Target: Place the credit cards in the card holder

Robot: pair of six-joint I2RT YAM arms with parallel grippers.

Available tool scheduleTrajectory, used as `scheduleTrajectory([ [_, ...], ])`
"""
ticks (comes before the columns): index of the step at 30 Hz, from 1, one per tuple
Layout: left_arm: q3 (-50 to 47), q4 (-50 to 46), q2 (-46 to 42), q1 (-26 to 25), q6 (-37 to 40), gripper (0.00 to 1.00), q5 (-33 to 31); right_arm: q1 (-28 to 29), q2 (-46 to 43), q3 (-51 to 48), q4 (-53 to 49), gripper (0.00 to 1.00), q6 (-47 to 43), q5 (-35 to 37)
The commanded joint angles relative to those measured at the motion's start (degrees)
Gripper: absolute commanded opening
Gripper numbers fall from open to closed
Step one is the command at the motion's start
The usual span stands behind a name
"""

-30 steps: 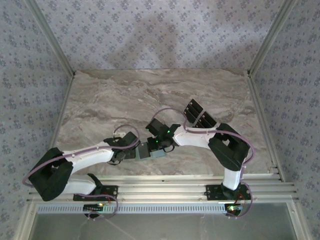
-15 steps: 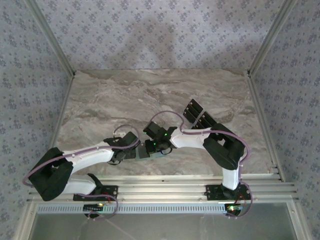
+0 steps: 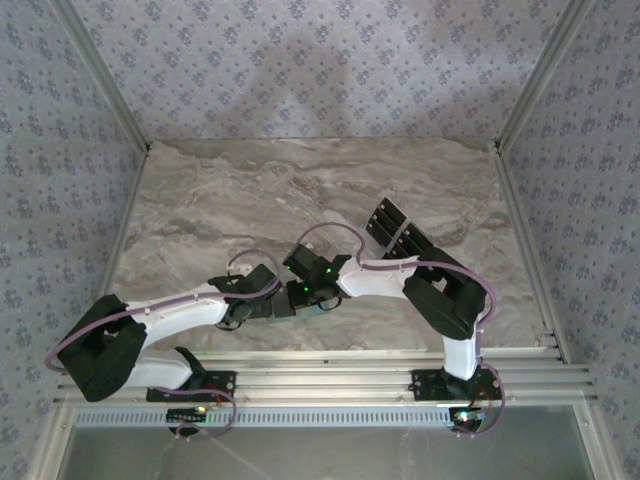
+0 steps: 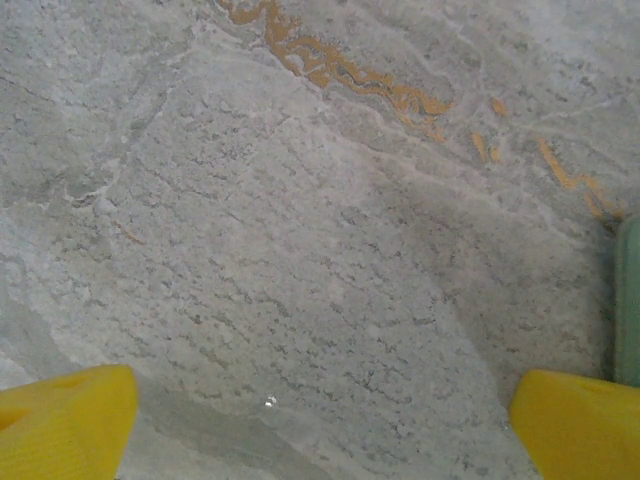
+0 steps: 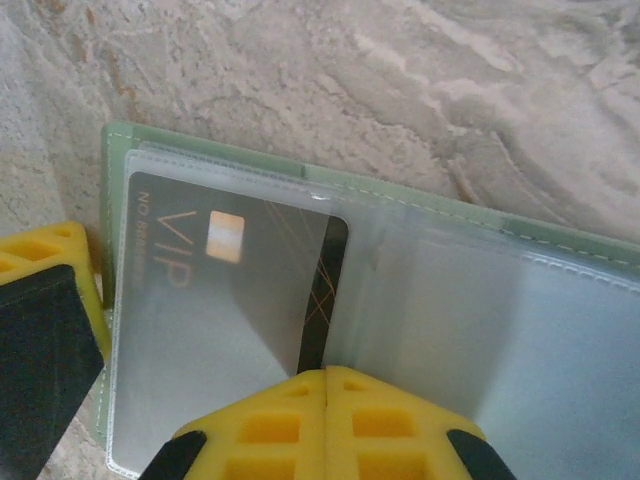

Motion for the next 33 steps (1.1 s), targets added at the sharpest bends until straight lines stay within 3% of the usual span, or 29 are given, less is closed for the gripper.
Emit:
scheduleTrajectory([
  [1,-0.55,4.46,2.43,-0.51,-0.79,1.00,1.83,1.09,2.11,1.13,-0.30,0.00,1.12,-2.56],
  [4,-0.31,4.10,2.25,-0.56,-0.68,1.00,1.58,0.48,0.52,0.38,-0.61,0.01,1.05,-2.12],
  [12,1.26,3.08,2.21,-0.43,0.26,1.00,0.97,-1.93,-7.32,-2.58,-1.36,0.13,0.42,-1.42],
  [23,4.85,-4.38,-5.50,0.80,2.61,1.00,-2.36,-5.10,-12.69,-5.19,-5.07,0.41,-2.21,1.15],
  [33,6.21,-4.17,-9.10,0.71,3.41,1.00,0.29,-5.38,-9.64,-3.84,-7.15,0.46,-5.43,2.61],
])
